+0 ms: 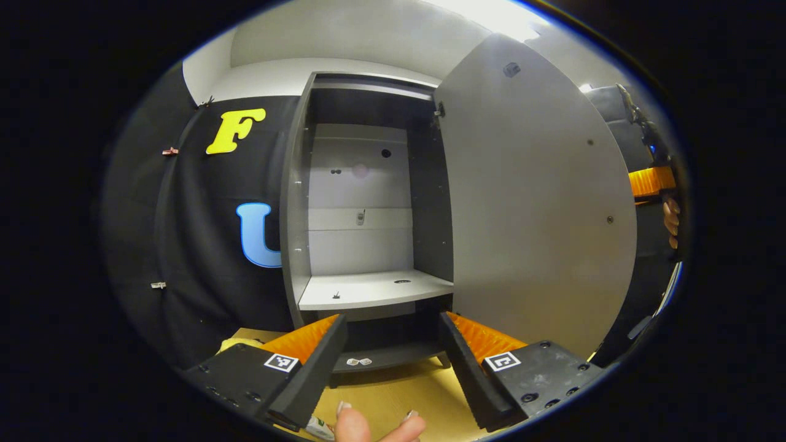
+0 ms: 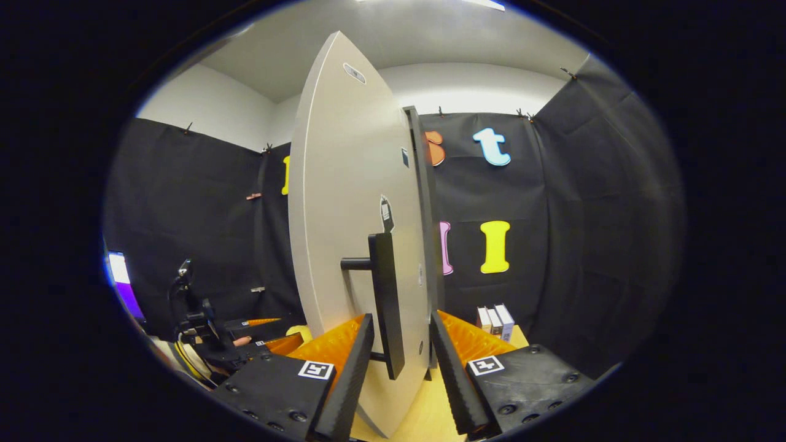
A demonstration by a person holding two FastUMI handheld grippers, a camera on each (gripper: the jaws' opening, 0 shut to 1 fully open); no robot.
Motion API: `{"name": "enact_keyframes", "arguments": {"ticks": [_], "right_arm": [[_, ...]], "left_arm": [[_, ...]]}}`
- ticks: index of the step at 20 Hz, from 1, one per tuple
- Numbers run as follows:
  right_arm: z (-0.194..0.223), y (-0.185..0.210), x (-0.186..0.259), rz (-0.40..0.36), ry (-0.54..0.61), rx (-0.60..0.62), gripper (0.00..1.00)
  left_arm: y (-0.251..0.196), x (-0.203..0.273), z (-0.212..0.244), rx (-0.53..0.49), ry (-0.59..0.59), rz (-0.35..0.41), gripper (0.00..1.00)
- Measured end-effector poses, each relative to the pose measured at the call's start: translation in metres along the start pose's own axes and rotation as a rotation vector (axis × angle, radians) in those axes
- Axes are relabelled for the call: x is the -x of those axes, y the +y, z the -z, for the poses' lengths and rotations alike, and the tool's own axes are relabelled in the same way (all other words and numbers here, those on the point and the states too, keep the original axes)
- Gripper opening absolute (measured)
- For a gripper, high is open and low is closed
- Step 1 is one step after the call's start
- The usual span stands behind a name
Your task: Open the cabinet door with the right hand, grasp the bottle in the cabinet with the left hand and place it on the coaster, then close the cabinet door with the right hand.
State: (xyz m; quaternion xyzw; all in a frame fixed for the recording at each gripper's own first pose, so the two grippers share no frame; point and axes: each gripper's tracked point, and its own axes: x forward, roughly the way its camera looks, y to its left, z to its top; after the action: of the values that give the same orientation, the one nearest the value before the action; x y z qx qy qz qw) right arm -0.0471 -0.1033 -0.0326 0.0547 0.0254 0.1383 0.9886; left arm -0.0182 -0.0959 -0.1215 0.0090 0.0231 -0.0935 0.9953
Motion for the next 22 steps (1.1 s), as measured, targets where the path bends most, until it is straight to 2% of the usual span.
{"name": "enact_keyframes", "arguments": {"ticks": [2,8,14,18,22], "right_arm": [[0.003,0.016,-0.010,-0.025,0.006,0.005,0.64],[0.010,0.060,-0.031,-0.029,0.016,0.065,0.65],[0.018,0.108,-0.061,-0.026,0.025,0.029,0.65],[0.026,0.144,-0.086,-0.042,0.006,0.053,0.65],[0.044,0.178,-0.111,-0.095,0.036,0.018,0.65]], "left_arm": [[0.008,0.002,0.000,-0.007,-0.005,-0.008,0.92],[0.047,0.014,0.010,0.002,0.020,-0.016,0.94],[0.098,0.022,0.016,0.013,0.034,-0.011,0.95],[0.129,0.026,0.015,0.042,0.028,0.011,0.95],[0.161,0.036,0.004,0.019,0.008,0.006,0.92]]}}
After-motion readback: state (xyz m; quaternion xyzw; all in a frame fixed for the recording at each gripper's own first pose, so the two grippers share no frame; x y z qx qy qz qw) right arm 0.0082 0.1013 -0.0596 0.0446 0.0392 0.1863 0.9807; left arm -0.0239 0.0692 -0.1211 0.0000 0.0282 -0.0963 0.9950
